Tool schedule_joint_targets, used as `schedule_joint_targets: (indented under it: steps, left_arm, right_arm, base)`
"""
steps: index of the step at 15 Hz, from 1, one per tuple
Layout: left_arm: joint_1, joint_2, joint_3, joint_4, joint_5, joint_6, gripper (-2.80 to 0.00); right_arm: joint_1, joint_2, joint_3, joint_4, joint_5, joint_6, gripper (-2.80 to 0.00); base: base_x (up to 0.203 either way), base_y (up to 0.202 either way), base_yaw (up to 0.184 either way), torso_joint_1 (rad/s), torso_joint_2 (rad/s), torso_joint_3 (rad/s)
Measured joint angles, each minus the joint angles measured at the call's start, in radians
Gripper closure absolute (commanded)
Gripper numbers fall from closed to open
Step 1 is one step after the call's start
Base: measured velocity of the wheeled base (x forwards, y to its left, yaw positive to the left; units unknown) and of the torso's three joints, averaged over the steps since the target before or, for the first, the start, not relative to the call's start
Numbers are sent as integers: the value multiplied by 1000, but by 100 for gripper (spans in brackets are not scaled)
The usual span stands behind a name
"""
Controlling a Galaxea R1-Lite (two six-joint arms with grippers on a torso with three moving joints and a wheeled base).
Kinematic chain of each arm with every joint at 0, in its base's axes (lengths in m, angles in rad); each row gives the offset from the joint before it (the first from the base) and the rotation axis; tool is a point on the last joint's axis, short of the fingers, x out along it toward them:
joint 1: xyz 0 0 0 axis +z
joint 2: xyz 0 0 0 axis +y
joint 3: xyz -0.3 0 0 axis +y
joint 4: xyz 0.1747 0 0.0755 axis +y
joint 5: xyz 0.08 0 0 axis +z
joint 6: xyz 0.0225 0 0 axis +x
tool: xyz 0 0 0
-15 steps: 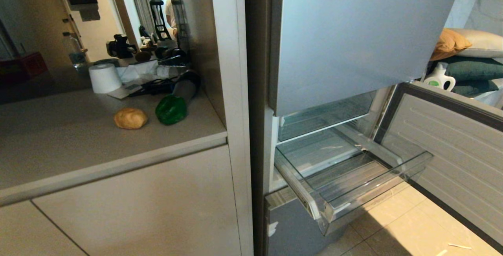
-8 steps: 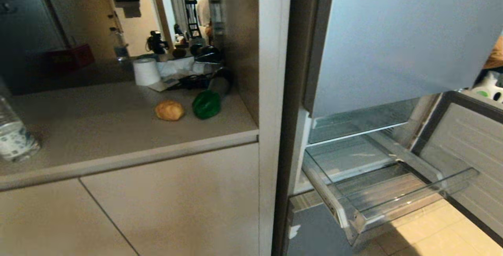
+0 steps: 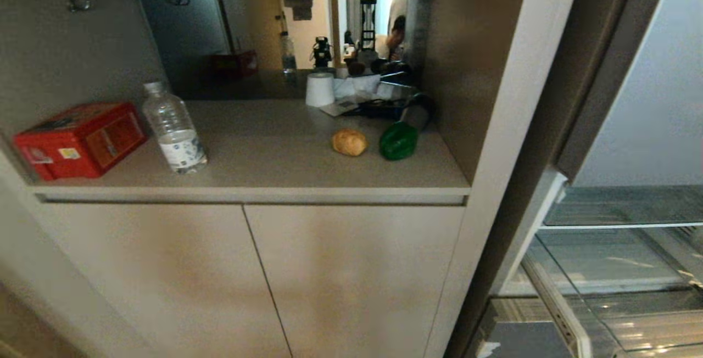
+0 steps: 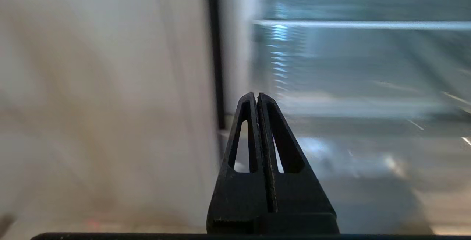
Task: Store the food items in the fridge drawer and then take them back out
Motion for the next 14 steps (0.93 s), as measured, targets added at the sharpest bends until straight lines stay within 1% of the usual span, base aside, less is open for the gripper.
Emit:
schedule_joint_targets:
  steps: [4,11,13,14]
  left_arm:
    - [0,0,0,0,0,0,0]
    - [0,0,0,-1,0,-1,0]
    - [0,0,0,0,0,-1,0]
    - [0,0,0,0,0,-1,0]
  right_arm:
    - [0,0,0,1,1,-1,0]
    - [0,0,0,1,5,-11,0]
    - [-1,0,0,1,12,-50,0]
    - [0,0,0,1,15,-84,0]
  base:
    - [0,-5,145,2,3,4]
    - [0,0,0,0,0,0]
    - [0,0,0,0,0,0]
    - [0,0,0,0,0,0]
